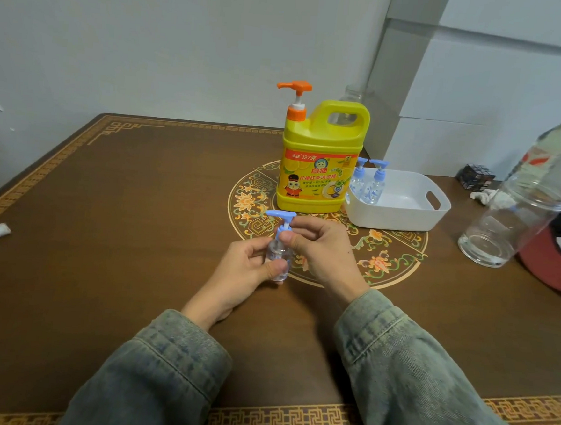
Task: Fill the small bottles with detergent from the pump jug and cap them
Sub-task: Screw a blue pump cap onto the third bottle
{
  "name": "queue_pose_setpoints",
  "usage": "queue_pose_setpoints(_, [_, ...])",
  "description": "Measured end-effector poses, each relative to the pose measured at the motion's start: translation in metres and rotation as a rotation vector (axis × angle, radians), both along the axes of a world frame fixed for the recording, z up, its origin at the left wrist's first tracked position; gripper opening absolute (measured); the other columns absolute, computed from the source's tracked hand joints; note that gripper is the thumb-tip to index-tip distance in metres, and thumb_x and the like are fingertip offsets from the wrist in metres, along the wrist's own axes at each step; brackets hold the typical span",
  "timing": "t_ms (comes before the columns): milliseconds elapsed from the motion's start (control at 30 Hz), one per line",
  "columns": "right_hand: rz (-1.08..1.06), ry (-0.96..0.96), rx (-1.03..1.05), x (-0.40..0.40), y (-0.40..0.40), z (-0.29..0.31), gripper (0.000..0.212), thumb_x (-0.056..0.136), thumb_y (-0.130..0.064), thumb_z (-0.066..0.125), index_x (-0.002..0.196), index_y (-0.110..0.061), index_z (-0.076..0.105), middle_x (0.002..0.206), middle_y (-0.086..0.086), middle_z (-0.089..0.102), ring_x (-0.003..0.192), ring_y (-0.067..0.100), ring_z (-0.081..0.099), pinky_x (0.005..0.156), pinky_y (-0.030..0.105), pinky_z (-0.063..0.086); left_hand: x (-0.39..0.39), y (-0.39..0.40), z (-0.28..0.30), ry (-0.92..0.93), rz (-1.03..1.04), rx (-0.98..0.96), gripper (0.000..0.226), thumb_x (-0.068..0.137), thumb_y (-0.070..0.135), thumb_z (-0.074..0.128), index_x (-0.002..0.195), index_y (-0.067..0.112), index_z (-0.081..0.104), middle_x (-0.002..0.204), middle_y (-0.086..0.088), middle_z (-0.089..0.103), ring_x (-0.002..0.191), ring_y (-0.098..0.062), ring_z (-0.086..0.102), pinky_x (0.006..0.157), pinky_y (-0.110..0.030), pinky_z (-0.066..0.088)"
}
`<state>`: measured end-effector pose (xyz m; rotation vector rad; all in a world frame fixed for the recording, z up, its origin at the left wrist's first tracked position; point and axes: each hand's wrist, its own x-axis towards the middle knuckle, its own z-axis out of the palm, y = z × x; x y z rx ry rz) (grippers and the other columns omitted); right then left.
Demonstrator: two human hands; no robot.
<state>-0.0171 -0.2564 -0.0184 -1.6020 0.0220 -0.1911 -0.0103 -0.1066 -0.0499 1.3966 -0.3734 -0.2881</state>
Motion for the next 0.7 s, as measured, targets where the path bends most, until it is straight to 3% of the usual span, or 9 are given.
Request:
queue_pose_setpoints(233, [-0.003, -0.024, -0.051, -0.006, -0.003, 0.003, 0.019, 0.078, -0.001, 0.076, 0.087, -0.016, 0.069, 0.086, 0.009, 0.075, 0.079, 0.014, 0.072, 0.071, 0.024, 0.057, -0.002, -0.003, -0.001, 0.017, 0.023, 0.012, 0.034, 0.080, -0.006, 0.067, 0.111, 0.007, 0.066, 0.101, -0.010, 0.074, 0.091, -0.019, 0.069, 0.078, -0.027, 0.056])
queue_pose_setpoints(400, [-0.015, -0.058, -0.110, -0.011, -0.009, 0.013, 0.020, 0.078, -0.006, 0.078, 0.083, -0.023, 0.069, 0.088, 0.006, 0.076, 0.082, 0.013, 0.072, 0.074, 0.024, 0.058, -0.002, 0.001, 0.006, 0.033, -0.013, -0.003, 0.042, 0.078, 0.007, 0.071, 0.119, 0.006, 0.063, 0.110, -0.010, 0.073, 0.101, -0.021, 0.068, 0.088, -0.029, 0.054])
queue_pose_setpoints(500, [-0.066, -0.080, -0.157, -0.013, -0.023, 0.024, 0.021, 0.078, -0.011, 0.078, 0.081, -0.030, 0.068, 0.087, -0.003, 0.074, 0.085, 0.008, 0.071, 0.077, 0.024, 0.057, 0.002, 0.002, 0.014, 0.032, 0.071, -0.011, 0.043, 0.080, 0.019, 0.074, 0.120, 0.009, 0.062, 0.114, -0.009, 0.071, 0.110, -0.025, 0.066, 0.096, -0.044, 0.050])
queue_pose_setpoints(567, [-0.118, -0.074, -0.170, -0.011, -0.038, 0.031, 0.019, 0.078, -0.014, 0.079, 0.084, -0.030, 0.069, 0.086, -0.006, 0.073, 0.085, 0.006, 0.069, 0.080, 0.026, 0.057, 0.008, -0.003, 0.024, -0.002, 0.122, -0.020, 0.039, 0.081, 0.022, 0.069, 0.118, 0.010, 0.062, 0.112, -0.009, 0.072, 0.109, -0.024, 0.067, 0.094, -0.048, 0.050])
queue_pose_setpoints(700, [-0.269, -0.100, -0.238, -0.005, -0.079, 0.051, 0.018, 0.078, -0.023, 0.079, 0.094, -0.021, 0.072, 0.092, 0.002, 0.074, 0.091, 0.014, 0.070, 0.087, 0.037, 0.057, 0.022, -0.024, 0.042, -0.095, 0.162, -0.012, 0.027, 0.089, 0.010, 0.060, 0.116, 0.009, 0.062, 0.109, -0.009, 0.072, 0.102, -0.020, 0.069, 0.083, -0.040, 0.055])
